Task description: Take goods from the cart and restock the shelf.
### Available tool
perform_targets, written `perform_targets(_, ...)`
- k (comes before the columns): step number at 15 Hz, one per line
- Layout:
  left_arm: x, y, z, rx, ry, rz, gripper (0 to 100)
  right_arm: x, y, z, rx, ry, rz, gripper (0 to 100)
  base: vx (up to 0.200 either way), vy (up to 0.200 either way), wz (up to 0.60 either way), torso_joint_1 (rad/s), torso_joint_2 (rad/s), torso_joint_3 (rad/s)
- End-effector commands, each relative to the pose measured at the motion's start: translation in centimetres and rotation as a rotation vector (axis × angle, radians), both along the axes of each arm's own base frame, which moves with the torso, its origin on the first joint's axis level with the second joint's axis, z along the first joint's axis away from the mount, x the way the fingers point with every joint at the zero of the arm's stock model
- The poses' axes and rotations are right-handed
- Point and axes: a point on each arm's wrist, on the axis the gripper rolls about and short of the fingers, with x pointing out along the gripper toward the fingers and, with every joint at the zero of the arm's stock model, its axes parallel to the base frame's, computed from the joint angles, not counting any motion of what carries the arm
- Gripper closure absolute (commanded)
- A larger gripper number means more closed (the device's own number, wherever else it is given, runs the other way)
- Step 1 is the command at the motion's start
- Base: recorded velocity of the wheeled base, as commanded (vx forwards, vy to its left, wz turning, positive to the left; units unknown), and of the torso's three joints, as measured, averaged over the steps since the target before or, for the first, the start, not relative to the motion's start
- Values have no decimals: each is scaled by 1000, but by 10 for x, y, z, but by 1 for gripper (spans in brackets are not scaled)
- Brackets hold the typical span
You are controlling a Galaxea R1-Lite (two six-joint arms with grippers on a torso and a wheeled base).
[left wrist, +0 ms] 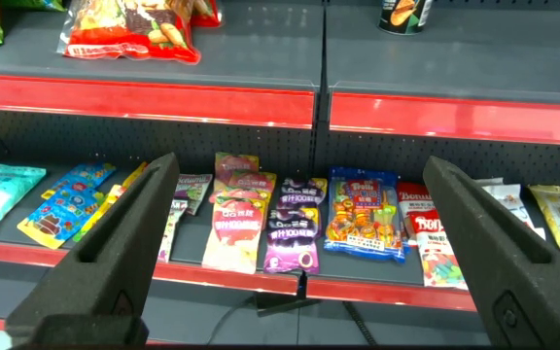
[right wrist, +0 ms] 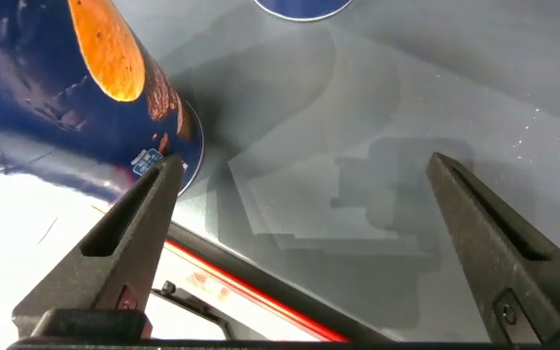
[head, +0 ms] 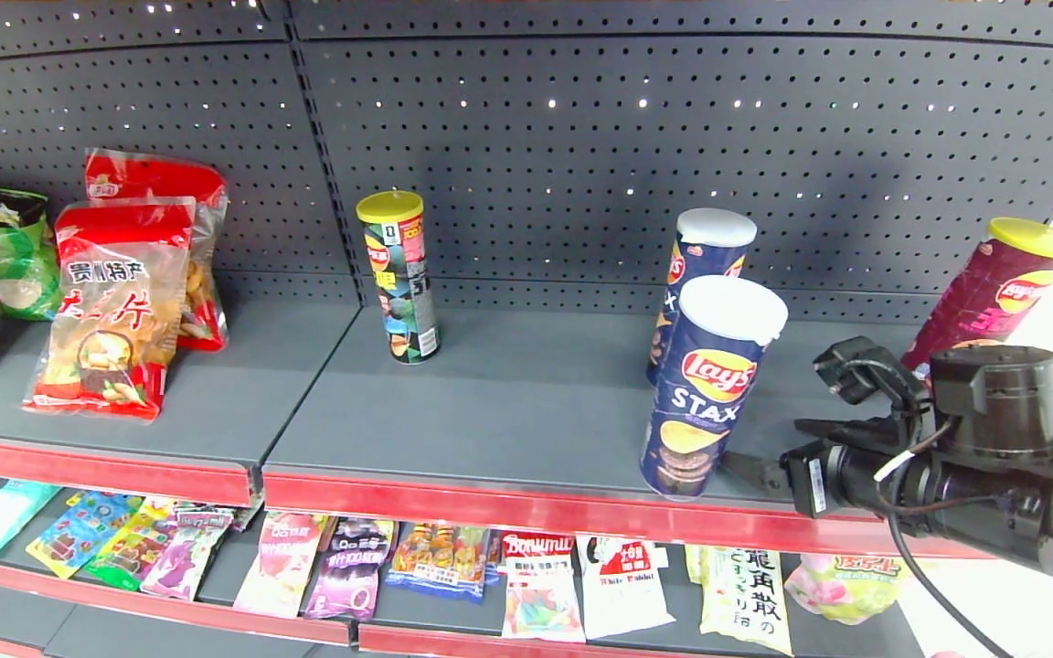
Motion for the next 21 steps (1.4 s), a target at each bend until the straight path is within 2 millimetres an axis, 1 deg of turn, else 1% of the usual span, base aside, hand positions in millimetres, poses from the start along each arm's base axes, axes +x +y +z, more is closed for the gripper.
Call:
perform_targets(1, 0, 0, 0, 0, 0, 1, 0, 1, 1, 1, 1, -3, 2, 0, 0, 0, 0, 0, 0, 0)
perform_targets(11, 0, 0, 0, 0, 1, 1, 0, 0, 4, -1, 3, 4, 14, 0, 0, 0, 0, 0, 0, 0)
perform_targets(13, 0, 0, 0, 0, 1, 1, 0, -2, 0, 1, 9, -5, 2, 0, 0, 0, 0, 0, 0, 0)
perform_targets(15, 0, 0, 0, 0, 1, 1, 0, -15, -6, 11, 20, -43, -6, 0, 0, 0, 0, 0, 0, 0)
perform_targets(16, 0, 0, 0, 0, 1, -1, 0, -32, -12, 21, 37, -86, -5, 0, 0, 0, 0, 0, 0, 0)
perform_targets(17, 0, 0, 0, 0, 1, 1, 0, -46, -17, 28, 57, -124, 1, 0, 0, 0, 0, 0, 0, 0)
perform_targets(19, 0, 0, 0, 0, 1, 1, 0, -75, -27, 39, 121, -187, 53, 0, 0, 0, 0, 0, 0, 0)
perform_targets(20, 0, 0, 0, 0, 1, 1, 0, -83, -31, 39, 137, -194, 70, 0, 0, 0, 0, 0, 0, 0)
perform_targets(21, 0, 0, 0, -2, 1, 1, 0, -94, -37, 44, 141, -247, 77, 0, 0, 0, 0, 0, 0, 0)
